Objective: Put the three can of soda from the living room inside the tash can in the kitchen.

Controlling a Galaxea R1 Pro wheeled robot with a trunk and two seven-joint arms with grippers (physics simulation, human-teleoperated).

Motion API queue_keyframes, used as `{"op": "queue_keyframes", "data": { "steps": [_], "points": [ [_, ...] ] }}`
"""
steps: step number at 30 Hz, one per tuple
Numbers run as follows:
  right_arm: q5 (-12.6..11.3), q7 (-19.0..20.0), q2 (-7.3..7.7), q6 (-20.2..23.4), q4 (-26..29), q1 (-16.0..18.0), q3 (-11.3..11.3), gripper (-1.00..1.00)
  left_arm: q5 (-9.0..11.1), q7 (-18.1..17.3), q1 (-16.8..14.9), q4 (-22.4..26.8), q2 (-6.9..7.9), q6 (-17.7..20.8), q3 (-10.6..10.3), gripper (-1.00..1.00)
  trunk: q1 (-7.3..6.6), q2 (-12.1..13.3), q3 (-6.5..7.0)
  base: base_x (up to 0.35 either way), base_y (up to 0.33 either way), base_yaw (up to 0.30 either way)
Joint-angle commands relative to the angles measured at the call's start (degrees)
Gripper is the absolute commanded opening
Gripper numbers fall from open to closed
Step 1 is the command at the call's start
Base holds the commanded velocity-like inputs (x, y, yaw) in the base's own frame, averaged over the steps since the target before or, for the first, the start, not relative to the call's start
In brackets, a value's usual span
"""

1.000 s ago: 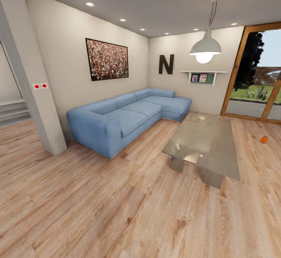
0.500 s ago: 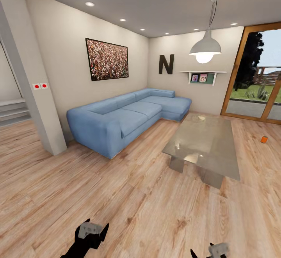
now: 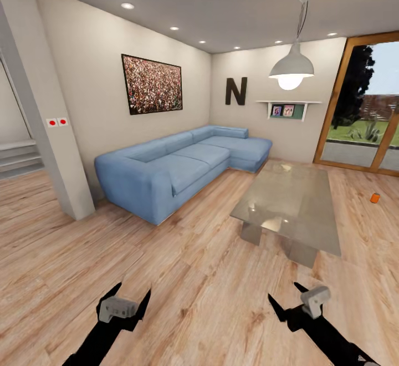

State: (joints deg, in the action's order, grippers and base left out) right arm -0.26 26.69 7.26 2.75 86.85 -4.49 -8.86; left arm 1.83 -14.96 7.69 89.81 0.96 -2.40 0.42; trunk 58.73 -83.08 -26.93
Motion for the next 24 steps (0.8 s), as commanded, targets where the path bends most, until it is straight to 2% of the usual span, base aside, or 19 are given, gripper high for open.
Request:
{"op": "queue_keyframes", "data": {
  "steps": [1, 6, 11, 16, 24],
  "points": [
    [0.0, 1.6, -0.07, 0.0, 0.5, -0.7, -1.6, 1.0, 0.0, 0.0, 0.7, 0.3, 0.02, -1.0, 0.0, 1.0, 0.0, 0.0, 0.0, 0.0, 0.0, 0.0],
    [-0.1, 8.4, -0.44, -2.3, 0.5, -2.5, -8.9, 1.0, 0.1, -0.1, 2.9, 0.8, 0.07, -5.4, -0.1, 1.0, 0.0, 0.0, 0.0, 0.0, 0.0, 0.0],
    [-0.1, 11.5, -0.9, -9.4, -5.2, -3.1, -14.0, 1.0, 0.3, 0.1, 4.1, -1.9, 0.07, -7.5, 0.0, 1.0, 0.0, 0.0, 0.0, 0.0, 0.0, 0.0],
    [0.1, 12.4, -2.62, -14.5, -9.2, -3.2, -15.8, 1.0, 0.4, 0.4, 4.4, -5.3, -0.02, -8.2, 0.0, 1.0, 0.0, 0.0, 0.0, 0.0, 0.0, 0.0],
    [0.1, 12.6, -3.97, -16.6, -10.9, -3.3, -16.8, 1.0, 0.3, 0.6, 4.3, -8.5, -0.07, -8.5, 0.0, 1.0, 0.0, 0.0, 0.0, 0.0, 0.0, 0.0]
  ]
}}
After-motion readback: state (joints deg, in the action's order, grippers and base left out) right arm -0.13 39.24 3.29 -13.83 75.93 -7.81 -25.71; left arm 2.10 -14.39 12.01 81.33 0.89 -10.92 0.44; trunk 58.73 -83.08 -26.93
